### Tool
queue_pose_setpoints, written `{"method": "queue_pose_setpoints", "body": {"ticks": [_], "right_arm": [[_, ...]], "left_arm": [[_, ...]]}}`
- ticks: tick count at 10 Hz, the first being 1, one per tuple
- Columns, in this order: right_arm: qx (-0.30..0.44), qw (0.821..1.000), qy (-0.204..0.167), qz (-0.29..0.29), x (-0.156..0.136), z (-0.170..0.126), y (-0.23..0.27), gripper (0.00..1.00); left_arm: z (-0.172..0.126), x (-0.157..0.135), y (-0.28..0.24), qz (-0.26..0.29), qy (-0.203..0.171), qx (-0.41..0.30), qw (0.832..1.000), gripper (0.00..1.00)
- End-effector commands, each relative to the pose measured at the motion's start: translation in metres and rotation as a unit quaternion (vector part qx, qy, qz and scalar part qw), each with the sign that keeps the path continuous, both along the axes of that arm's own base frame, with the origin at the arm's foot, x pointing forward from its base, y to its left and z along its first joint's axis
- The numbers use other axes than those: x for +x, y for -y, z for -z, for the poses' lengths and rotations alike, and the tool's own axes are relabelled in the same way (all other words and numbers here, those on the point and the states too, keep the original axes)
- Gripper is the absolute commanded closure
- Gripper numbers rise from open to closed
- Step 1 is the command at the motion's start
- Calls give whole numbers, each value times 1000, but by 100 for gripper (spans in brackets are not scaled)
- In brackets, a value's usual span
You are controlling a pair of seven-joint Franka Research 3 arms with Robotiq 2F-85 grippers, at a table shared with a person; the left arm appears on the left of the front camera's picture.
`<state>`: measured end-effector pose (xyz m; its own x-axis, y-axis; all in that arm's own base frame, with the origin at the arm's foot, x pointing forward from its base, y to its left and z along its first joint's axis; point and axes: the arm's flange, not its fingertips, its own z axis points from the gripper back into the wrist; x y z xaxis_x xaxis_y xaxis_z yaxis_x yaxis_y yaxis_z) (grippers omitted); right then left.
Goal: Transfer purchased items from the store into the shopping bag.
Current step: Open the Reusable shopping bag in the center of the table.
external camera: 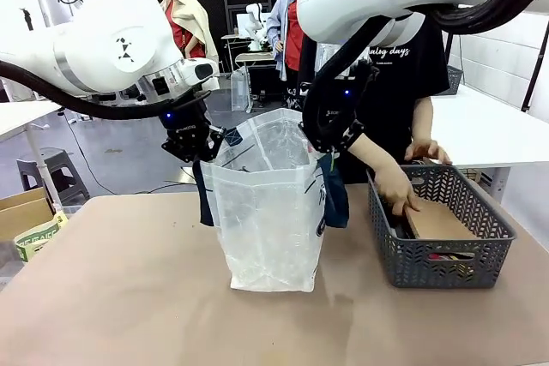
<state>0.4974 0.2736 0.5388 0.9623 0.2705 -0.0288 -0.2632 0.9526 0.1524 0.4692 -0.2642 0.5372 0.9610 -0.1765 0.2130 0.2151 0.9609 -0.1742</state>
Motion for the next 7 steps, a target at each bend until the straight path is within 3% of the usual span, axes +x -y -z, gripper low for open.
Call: {"method": "queue_pose_setpoints", "body": {"ticks": [1,4,5,6,7], "right_arm": [[18,999,-14,-22,0,-6,7,100],[-41,998,-50,-18,15,-25,1,100],[-49,997,-49,-20,21,-26,0,100],[-14,999,-33,-17,0,-17,5,100],[-14,999,-33,-17,0,-17,5,100]], "left_arm": [[-11,4,-5,30,-15,18,999,100],[-21,20,4,38,-61,102,992,100],[-21,23,8,54,-59,100,992,100],[-18,22,13,66,-26,92,993,100],[-15,11,1,41,-55,81,994,100]]}}
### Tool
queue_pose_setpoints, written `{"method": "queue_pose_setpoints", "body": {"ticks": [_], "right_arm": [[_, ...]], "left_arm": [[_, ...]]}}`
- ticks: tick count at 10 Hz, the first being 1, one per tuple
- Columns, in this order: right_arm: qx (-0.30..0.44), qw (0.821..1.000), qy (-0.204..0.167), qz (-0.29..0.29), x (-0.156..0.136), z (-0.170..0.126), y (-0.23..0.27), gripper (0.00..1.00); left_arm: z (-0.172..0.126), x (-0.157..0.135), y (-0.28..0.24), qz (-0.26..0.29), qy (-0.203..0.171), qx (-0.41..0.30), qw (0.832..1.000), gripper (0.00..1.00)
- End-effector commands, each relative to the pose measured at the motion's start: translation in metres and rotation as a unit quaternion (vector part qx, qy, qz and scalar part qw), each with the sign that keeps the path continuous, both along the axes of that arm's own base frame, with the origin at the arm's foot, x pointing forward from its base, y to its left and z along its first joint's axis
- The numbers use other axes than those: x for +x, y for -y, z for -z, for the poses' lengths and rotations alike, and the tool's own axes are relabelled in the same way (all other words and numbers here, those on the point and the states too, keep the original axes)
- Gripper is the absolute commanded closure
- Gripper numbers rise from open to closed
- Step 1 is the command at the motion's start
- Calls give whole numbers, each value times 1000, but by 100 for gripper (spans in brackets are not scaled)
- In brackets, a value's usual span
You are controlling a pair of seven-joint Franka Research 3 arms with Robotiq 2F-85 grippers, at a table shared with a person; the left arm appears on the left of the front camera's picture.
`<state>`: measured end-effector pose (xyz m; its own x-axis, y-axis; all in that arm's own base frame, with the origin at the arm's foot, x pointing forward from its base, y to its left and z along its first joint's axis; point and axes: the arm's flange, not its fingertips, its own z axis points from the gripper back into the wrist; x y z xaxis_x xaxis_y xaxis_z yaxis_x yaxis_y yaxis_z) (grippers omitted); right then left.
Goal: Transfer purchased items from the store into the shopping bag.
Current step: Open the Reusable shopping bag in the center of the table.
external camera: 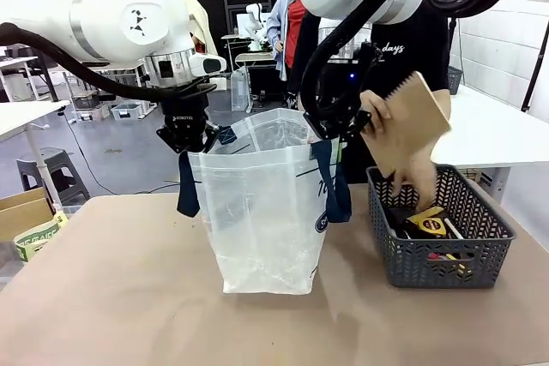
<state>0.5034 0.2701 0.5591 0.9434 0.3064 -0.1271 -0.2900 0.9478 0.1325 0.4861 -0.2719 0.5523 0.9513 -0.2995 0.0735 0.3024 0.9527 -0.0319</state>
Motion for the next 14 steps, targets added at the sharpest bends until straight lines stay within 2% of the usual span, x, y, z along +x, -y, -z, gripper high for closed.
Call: {"method": "queue_pose_setpoints", "body": {"ticks": [1,2,3,5,7,9,10,11,14], "right_arm": [[9,1000,11,4,-6,4,2,100],[0,1000,0,0,0,0,0,100],[-32,999,1,-20,0,0,1,100],[-49,998,-5,-39,6,-3,8,100],[-61,996,6,-59,7,0,8,100],[-55,996,23,-70,4,5,10,100],[-53,995,31,-72,3,10,7,100],[-49,997,6,-54,3,3,8,100],[-49,997,6,-54,3,3,8,100]], "left_arm": [[1,-6,-7,-10,-4,-6,1000,100],[0,0,0,0,0,0,1000,100],[0,-1,2,-1,-4,17,1000,100],[-4,-8,6,-16,-5,34,999,100],[0,-17,10,-29,2,46,999,100],[9,-19,10,-36,6,28,999,100],[14,-20,12,-24,5,20,1000,100],[3,-14,12,-20,-5,24,999,100],[3,-14,12,-20,-5,24,999,100]]}}
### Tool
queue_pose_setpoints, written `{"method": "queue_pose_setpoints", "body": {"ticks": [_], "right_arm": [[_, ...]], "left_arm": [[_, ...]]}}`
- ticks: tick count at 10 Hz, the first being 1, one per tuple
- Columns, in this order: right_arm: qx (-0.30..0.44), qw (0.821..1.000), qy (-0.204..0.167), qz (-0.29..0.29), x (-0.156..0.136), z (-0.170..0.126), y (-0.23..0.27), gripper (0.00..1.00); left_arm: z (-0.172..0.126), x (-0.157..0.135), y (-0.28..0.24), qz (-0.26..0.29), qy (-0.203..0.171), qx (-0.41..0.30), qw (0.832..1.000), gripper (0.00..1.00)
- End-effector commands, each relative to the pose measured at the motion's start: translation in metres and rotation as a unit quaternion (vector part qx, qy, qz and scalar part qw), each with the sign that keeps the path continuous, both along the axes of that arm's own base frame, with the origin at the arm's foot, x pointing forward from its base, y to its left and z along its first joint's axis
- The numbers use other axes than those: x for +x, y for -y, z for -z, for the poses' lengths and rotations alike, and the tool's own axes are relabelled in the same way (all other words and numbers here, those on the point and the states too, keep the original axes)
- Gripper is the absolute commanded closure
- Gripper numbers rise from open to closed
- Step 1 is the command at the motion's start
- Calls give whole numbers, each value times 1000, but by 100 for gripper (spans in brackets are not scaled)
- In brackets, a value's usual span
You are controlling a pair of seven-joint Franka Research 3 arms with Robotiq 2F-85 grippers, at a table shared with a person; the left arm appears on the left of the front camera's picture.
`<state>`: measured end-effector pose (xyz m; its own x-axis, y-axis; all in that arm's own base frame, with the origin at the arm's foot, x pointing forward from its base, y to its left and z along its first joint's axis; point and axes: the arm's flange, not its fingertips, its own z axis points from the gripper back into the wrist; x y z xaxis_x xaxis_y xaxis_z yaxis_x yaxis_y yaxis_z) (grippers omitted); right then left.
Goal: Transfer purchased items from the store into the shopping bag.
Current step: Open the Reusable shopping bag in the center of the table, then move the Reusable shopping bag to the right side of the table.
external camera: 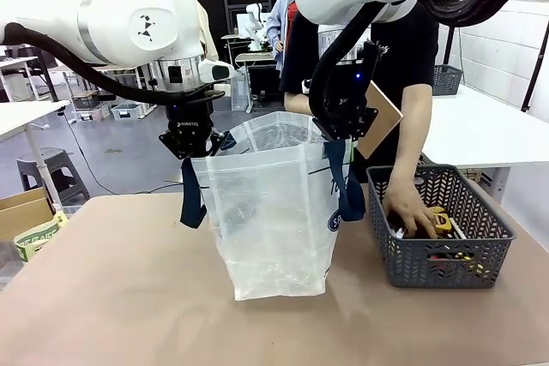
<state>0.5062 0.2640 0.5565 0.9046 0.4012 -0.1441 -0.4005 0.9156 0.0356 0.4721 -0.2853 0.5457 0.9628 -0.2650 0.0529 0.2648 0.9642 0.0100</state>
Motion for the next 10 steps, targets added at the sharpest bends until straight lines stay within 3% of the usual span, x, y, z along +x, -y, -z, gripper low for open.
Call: {"method": "queue_pose_setpoints", "body": {"ticks": [1,10], "right_arm": [[-1,1000,-3,5,0,0,2,100],[-1,1000,-3,5,0,0,2,100]], "left_arm": [[-4,0,-1,-1,-1,1,1000,100],[-4,0,-1,-1,-1,1,1000,100]]}}
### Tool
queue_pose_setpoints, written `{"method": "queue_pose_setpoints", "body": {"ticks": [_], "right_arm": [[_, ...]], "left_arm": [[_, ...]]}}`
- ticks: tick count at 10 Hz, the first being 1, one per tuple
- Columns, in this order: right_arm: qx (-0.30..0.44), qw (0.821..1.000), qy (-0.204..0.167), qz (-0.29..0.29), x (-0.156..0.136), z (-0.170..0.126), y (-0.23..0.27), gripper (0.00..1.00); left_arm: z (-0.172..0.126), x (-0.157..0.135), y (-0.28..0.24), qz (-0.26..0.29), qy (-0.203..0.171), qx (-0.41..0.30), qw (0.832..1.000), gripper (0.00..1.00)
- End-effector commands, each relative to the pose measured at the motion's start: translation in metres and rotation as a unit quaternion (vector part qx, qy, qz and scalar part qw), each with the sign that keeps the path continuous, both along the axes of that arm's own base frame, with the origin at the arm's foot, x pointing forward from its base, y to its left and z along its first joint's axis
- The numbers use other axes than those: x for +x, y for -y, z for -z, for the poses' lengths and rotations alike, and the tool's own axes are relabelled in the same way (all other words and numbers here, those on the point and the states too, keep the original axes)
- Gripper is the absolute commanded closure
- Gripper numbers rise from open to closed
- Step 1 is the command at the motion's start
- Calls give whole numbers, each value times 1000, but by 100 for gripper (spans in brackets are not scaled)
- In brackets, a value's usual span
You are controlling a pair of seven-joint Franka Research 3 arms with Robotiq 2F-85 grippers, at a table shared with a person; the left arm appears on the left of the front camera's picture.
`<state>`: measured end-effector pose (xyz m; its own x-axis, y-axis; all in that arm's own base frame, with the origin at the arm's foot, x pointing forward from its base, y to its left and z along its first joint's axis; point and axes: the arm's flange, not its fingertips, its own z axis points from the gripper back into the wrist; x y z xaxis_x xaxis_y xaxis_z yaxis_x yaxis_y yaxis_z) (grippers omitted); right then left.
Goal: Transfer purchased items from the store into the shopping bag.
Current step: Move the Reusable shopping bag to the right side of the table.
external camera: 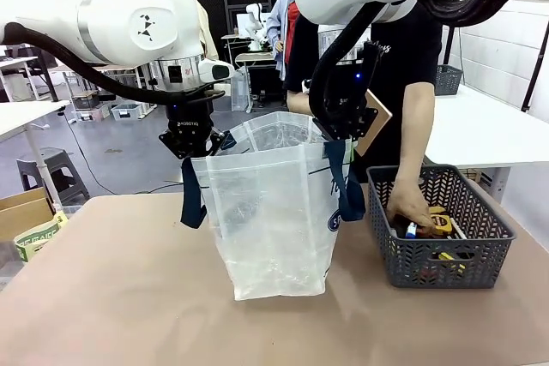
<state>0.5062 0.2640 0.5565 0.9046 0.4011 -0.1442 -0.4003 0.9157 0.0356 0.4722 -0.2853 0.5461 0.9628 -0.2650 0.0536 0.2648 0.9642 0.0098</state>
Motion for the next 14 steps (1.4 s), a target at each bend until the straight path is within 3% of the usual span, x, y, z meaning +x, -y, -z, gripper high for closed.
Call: {"method": "queue_pose_setpoints", "body": {"ticks": [1,14], "right_arm": [[-1,1000,-3,5,0,0,2,100],[-1,1000,-3,5,0,0,2,100]], "left_arm": [[-3,0,-1,-1,-1,1,1000,100],[-3,0,-1,-1,-1,1,1000,100]]}}
